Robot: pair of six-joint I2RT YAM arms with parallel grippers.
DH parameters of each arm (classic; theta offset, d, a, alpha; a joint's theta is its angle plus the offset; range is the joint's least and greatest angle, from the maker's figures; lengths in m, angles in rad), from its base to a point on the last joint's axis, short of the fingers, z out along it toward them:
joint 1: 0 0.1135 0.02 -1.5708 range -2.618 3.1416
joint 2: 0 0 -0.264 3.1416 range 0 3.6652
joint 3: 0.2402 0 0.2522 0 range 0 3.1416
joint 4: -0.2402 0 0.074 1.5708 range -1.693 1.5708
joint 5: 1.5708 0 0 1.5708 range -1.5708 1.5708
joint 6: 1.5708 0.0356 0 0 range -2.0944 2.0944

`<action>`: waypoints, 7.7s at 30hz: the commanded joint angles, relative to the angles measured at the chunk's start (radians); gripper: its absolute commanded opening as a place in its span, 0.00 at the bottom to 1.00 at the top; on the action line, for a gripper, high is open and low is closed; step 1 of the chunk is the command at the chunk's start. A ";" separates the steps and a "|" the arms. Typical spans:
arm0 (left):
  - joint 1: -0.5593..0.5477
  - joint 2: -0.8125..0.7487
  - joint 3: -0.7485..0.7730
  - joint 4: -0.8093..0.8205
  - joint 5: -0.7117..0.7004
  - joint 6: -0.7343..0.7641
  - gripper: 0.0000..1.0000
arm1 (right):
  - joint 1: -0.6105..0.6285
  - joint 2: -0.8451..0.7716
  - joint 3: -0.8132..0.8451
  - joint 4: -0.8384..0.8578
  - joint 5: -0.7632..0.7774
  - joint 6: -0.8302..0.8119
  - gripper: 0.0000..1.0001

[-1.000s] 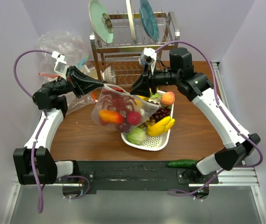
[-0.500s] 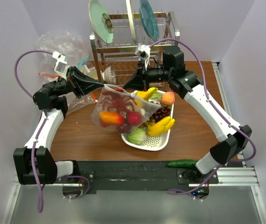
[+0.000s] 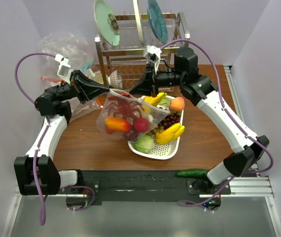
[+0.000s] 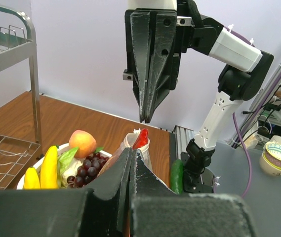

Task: Place the food in the zip-top bag and seal the zipper
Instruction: Zip the zipper food storage bag at the center of the board.

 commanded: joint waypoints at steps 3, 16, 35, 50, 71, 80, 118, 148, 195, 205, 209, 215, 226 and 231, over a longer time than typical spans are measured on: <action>0.002 -0.010 0.043 0.480 -0.030 -0.009 0.00 | 0.025 -0.017 0.039 0.004 -0.042 -0.024 0.00; -0.021 -0.010 0.054 0.468 -0.038 0.003 0.00 | 0.086 0.056 0.071 -0.093 0.038 -0.105 0.00; -0.099 -0.070 0.057 0.112 -0.027 0.309 0.00 | 0.088 -0.029 0.091 -0.165 0.153 -0.176 0.36; -0.099 -0.079 0.054 0.118 -0.016 0.312 0.00 | 0.074 -0.043 0.104 -0.128 0.314 -0.165 0.40; -0.099 -0.085 0.046 0.127 -0.018 0.309 0.00 | 0.069 -0.060 0.075 -0.151 0.161 -0.175 0.37; -0.104 -0.079 0.055 0.146 -0.016 0.293 0.00 | 0.071 -0.031 0.080 -0.165 0.120 -0.188 0.35; -0.145 -0.093 0.060 -0.051 -0.010 0.462 0.00 | 0.077 -0.167 0.020 -0.203 0.437 -0.206 0.43; -0.127 -0.119 0.080 0.044 0.026 0.365 0.00 | 0.068 -0.367 -0.382 -0.027 0.300 -0.266 0.00; -0.196 -0.113 0.427 -1.193 -0.124 1.250 0.76 | 0.066 -0.158 -0.017 -0.310 0.221 -0.140 0.00; -0.230 -0.082 0.493 -1.292 -0.110 1.333 0.77 | 0.068 -0.149 -0.003 -0.340 0.233 -0.155 0.00; -0.240 -0.021 0.603 -1.359 -0.061 1.364 0.77 | 0.069 -0.140 0.017 -0.358 0.225 -0.165 0.00; -0.345 0.139 0.837 -1.661 -0.084 1.555 0.76 | 0.069 -0.143 0.016 -0.360 0.236 -0.175 0.00; -0.498 0.269 0.957 -2.151 -0.167 1.841 0.66 | 0.068 -0.151 0.031 -0.343 0.331 -0.195 0.00; -0.529 0.258 0.956 -2.181 -0.184 1.856 0.58 | 0.069 -0.140 0.037 -0.361 0.348 -0.208 0.00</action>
